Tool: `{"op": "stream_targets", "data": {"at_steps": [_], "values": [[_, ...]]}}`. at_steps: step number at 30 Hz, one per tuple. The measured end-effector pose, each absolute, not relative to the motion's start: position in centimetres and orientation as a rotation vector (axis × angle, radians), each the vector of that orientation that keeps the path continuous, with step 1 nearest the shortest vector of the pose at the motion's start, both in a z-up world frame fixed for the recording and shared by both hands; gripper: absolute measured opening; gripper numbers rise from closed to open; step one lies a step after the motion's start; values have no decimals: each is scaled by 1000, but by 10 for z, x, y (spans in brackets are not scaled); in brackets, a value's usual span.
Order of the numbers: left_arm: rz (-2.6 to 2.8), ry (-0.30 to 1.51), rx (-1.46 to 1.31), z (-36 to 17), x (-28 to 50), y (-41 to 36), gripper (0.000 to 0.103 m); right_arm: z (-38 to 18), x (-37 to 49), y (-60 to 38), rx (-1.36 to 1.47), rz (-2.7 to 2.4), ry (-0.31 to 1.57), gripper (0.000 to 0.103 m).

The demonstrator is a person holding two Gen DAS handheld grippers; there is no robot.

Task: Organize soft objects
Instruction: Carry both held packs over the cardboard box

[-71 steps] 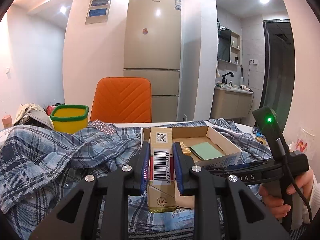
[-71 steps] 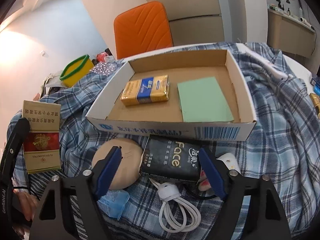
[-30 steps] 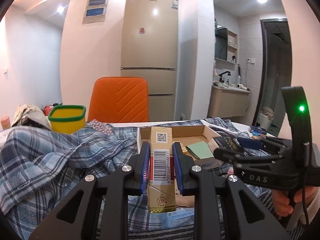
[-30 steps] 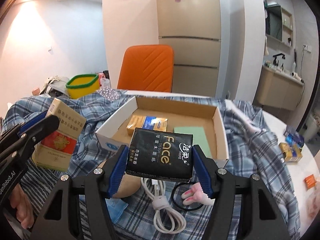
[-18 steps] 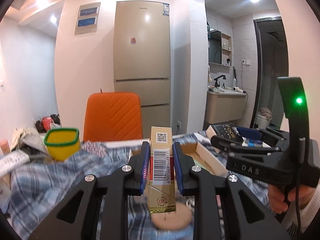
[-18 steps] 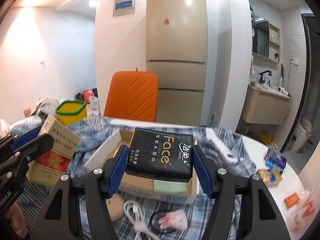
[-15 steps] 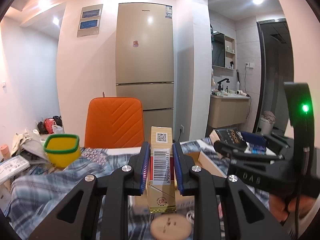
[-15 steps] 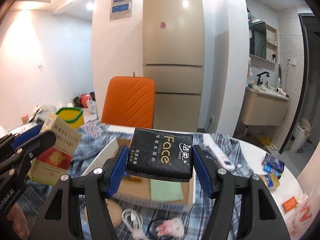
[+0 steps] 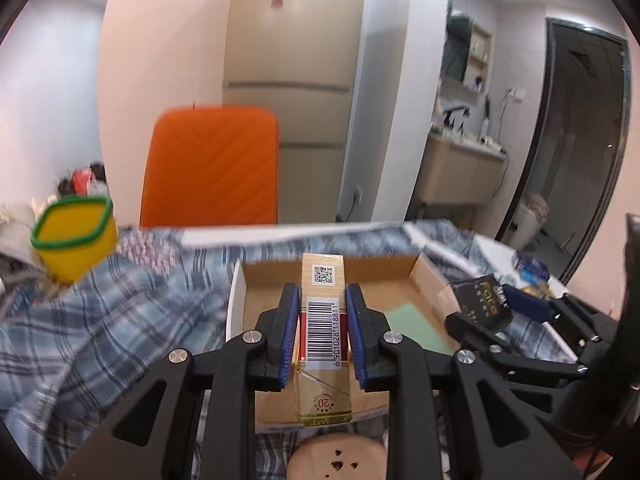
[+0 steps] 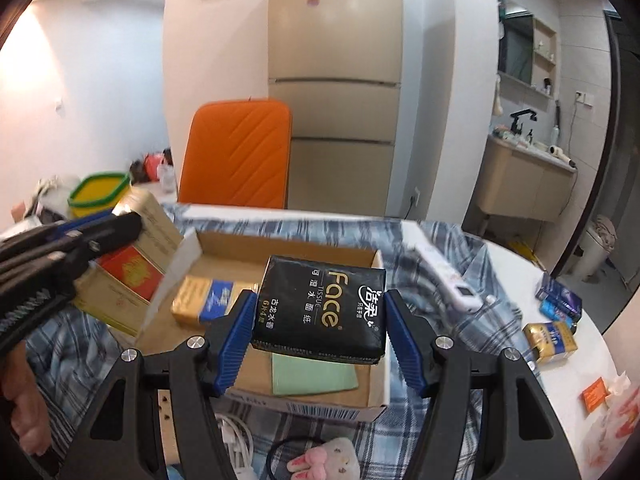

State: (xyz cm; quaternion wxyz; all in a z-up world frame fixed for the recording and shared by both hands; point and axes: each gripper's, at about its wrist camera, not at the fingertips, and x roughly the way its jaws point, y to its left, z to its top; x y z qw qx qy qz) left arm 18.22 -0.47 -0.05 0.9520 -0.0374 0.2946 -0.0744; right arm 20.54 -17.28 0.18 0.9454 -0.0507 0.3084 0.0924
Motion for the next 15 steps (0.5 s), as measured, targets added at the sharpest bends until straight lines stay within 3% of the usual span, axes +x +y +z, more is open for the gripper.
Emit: {"op": "stream_targets", "data": {"at_steps": [15], "values": [[-53,618,-43,-9,184,6,22,-33,220,-167,-121,220,754,66]]}}
